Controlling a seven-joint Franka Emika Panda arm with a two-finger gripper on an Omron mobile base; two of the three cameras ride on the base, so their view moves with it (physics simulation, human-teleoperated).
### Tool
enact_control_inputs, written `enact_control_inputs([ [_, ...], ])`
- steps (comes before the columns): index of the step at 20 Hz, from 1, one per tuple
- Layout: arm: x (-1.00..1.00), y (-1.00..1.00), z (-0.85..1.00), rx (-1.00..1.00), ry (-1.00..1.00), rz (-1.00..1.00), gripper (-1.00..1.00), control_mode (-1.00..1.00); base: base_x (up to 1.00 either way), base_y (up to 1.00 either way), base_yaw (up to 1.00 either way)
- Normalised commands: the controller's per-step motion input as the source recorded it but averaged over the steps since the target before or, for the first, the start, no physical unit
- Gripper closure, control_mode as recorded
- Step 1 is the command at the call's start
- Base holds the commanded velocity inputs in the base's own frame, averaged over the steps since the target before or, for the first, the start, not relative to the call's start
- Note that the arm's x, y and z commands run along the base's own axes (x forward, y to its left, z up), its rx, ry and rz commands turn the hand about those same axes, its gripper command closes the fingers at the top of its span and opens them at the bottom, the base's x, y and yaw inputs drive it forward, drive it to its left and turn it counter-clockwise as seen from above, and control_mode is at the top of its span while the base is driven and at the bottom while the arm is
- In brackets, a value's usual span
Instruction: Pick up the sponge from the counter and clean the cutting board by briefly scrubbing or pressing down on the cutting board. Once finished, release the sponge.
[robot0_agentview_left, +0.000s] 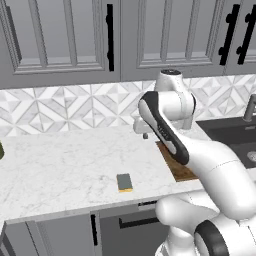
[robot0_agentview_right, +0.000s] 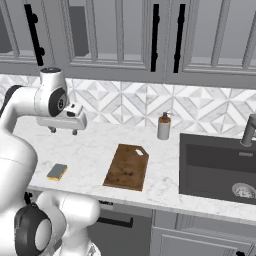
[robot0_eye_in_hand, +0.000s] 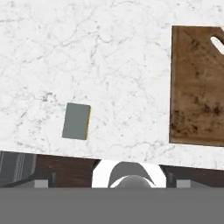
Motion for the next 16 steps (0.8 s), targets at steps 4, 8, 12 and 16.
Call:
enact_control_inputs([
  [4, 0.0, 0.83, -0.74, -0.04, 0.34, 0.01, -1.0, -1.0, 0.0, 0.0, 0.0],
  [8, 0.19, 0.46, -0.99, -0.09, 0.31, 0.0, -1.0, -1.0, 0.0, 0.0, 0.0],
  [12, 0.0, 0.12, -0.99, 0.0, 0.2, 0.0, -1.0, -1.0, 0.0, 0.0, 0.0],
  [16, 0.19, 0.23, -0.86, 0.0, 0.06, -0.03, -1.0, -1.0, 0.0, 0.0, 0.0],
])
